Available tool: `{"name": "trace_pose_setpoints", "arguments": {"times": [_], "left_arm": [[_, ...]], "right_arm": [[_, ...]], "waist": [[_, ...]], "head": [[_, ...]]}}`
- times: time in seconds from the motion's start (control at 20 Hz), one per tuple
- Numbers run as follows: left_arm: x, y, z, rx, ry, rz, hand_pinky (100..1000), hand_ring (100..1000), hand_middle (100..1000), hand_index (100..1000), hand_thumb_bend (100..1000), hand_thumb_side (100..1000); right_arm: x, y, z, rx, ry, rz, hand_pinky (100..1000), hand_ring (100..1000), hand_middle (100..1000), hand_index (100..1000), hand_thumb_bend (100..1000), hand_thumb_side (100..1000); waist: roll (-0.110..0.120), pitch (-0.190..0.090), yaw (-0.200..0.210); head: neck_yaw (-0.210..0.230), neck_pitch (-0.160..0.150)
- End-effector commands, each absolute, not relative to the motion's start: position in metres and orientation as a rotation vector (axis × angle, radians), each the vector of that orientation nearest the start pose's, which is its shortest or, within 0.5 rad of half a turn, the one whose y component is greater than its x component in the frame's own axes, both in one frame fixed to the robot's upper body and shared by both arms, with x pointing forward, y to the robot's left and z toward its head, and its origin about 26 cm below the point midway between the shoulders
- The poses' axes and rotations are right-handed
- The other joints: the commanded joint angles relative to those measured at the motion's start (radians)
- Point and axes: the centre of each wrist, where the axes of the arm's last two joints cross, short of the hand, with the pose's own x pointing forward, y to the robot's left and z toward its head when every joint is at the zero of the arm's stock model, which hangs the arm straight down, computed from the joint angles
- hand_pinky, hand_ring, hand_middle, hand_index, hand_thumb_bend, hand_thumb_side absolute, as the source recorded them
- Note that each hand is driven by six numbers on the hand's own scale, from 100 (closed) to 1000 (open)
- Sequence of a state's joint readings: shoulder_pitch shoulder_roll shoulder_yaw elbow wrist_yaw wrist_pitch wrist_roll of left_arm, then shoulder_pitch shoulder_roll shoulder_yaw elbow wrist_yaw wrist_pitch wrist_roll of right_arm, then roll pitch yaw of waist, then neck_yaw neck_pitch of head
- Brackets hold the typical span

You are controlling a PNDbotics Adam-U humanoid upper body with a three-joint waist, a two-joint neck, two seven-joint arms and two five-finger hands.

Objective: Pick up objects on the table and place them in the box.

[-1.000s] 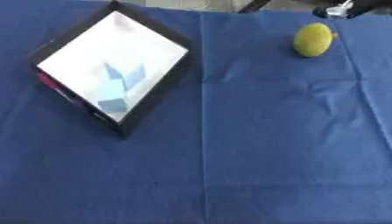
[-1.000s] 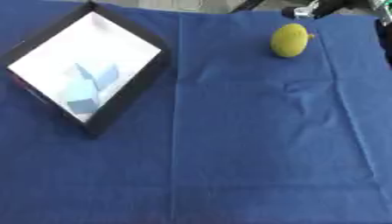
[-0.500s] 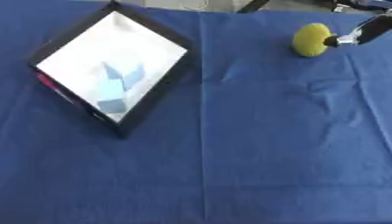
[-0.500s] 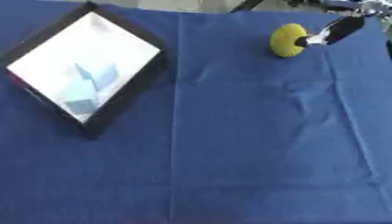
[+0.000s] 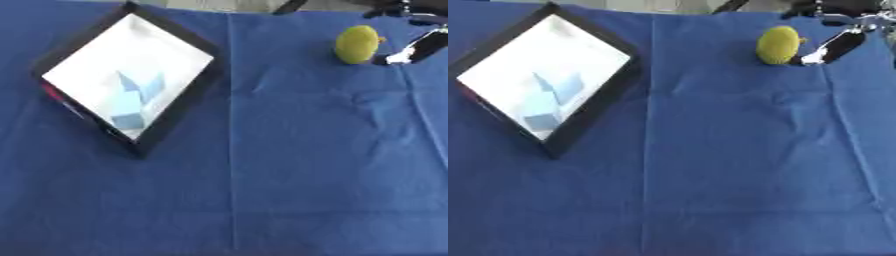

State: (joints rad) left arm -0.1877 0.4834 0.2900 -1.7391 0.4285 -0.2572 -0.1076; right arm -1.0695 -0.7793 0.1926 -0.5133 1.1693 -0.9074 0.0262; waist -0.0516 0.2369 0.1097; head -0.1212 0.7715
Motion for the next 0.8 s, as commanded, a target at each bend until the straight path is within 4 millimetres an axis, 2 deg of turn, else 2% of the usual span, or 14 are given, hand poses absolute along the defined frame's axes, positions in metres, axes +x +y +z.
{"name": "trace_pose_setpoints", "arguments": {"times": [0.05, 0.8], "left_arm": [[0.3002, 0.3975, 0.1711, 0.131, -2.294, -0.123, 672, 1000, 917, 700, 100, 614], [0.3022, 0.3960, 0.1717, 0.135, -2.309, -0.142, 670, 1000, 922, 697, 100, 616]], "right_arm": [[0.4539, -0.4692, 0.2475, -1.093, -1.398, 1.941, 1000, 977, 869, 972, 449, 744], [0.4548, -0.4777, 0.2475, -1.165, -1.454, 1.862, 1000, 978, 857, 975, 453, 738]], "waist": [[0.018, 0.005, 0.001], [0.022, 0.054, 0.007]], "head": [[0.001, -0.001], [-0.009, -0.027]]}}
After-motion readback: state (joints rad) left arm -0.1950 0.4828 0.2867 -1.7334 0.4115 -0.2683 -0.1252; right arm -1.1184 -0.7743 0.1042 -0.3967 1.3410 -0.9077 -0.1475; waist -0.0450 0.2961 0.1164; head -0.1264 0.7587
